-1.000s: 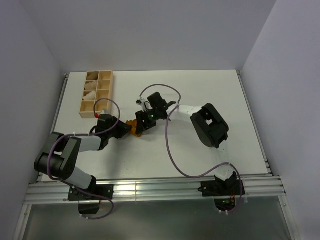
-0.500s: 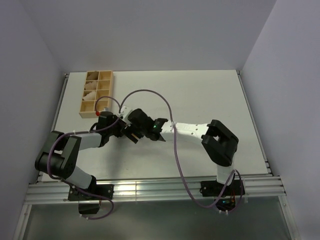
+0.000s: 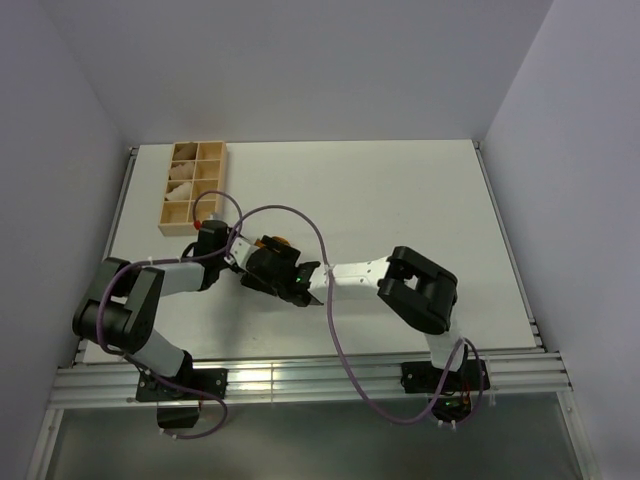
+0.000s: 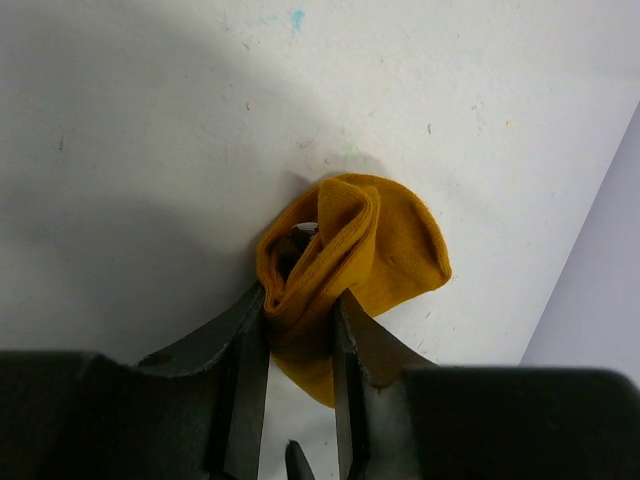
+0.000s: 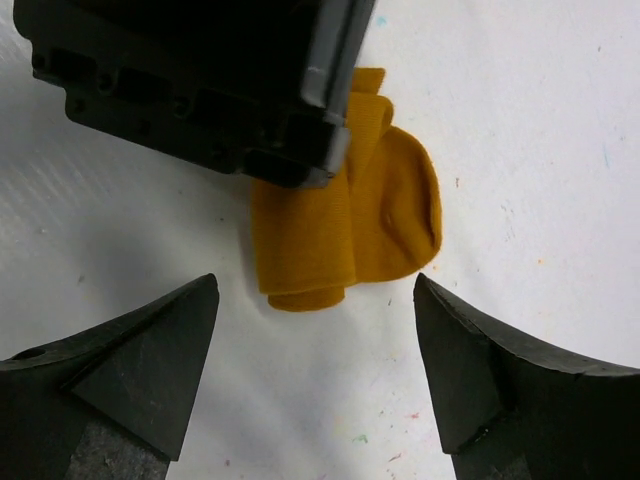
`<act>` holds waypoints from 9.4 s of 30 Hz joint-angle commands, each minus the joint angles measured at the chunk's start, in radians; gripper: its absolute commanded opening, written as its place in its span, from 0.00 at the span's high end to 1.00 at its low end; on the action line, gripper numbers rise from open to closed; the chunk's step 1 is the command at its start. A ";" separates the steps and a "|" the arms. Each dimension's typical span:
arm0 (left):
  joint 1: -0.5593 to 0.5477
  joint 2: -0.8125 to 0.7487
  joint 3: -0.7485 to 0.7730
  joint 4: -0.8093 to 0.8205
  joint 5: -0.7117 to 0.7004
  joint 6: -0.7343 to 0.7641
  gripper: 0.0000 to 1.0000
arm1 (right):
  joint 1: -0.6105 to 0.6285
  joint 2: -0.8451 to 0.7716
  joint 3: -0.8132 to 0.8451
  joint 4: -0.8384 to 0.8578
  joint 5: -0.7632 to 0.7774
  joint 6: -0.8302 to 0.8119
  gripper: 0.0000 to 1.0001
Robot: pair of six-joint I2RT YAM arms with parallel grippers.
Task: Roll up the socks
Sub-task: Roll the sock at the center of the board.
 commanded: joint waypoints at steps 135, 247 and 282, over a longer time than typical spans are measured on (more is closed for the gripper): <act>-0.019 -0.217 -0.250 0.191 -0.095 0.014 0.28 | -0.478 0.422 0.047 0.562 -1.431 1.519 0.97; -0.055 -0.074 -0.025 -0.122 -0.067 -0.038 0.55 | -0.028 0.118 -0.174 0.527 -0.163 0.178 0.97; 0.034 -0.154 -0.144 0.009 -0.124 -0.061 0.27 | -0.237 0.161 -0.072 0.294 -0.643 0.635 1.00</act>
